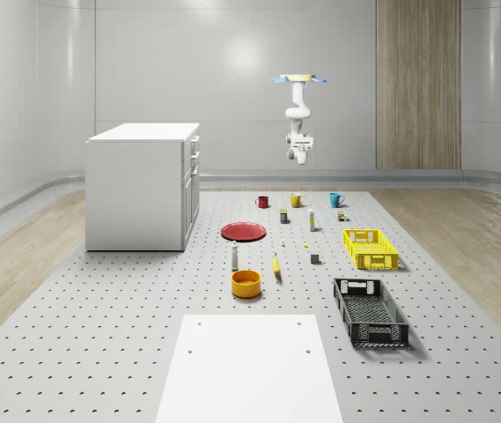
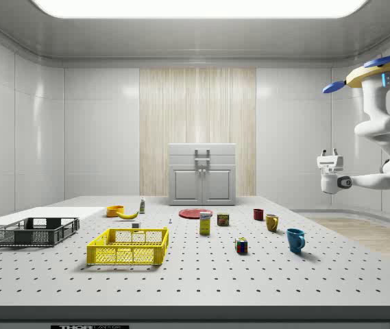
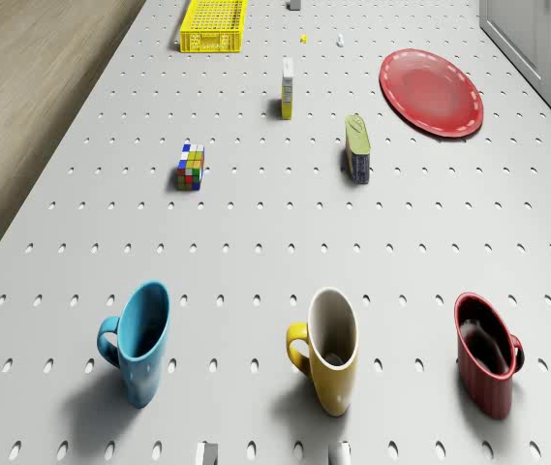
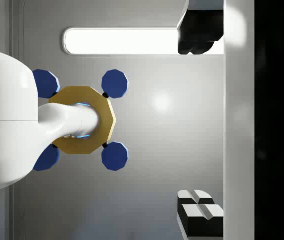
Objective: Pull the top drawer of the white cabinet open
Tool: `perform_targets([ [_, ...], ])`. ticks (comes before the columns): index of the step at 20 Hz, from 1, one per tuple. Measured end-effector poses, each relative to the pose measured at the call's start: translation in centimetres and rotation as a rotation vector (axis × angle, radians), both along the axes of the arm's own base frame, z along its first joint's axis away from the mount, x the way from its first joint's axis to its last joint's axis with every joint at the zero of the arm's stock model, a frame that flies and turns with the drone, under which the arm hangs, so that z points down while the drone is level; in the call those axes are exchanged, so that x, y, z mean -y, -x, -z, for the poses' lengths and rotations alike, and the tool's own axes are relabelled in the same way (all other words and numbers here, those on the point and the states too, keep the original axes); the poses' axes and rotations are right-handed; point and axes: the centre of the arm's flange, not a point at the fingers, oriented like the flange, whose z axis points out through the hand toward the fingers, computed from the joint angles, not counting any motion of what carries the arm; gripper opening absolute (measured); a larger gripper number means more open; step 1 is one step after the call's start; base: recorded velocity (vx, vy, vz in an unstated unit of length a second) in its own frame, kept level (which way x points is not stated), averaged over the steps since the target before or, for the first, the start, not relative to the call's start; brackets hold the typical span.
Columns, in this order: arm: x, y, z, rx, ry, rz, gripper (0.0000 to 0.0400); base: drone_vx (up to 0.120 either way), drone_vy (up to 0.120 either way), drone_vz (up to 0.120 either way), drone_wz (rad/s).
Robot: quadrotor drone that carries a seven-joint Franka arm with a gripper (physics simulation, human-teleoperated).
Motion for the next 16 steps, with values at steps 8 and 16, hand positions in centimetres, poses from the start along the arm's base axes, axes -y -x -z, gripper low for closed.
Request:
perform_targets([
  [8, 0.0, 0.3, -5.6, 0.006, 0.0, 0.0, 0.0321, 0.0, 0.0, 0.0, 0.0],
  [16, 6.5, 0.0, -5.9, 0.004, -0.721, 0.001, 0.032, 0.0, -0.02, 0.0, 0.0],
])
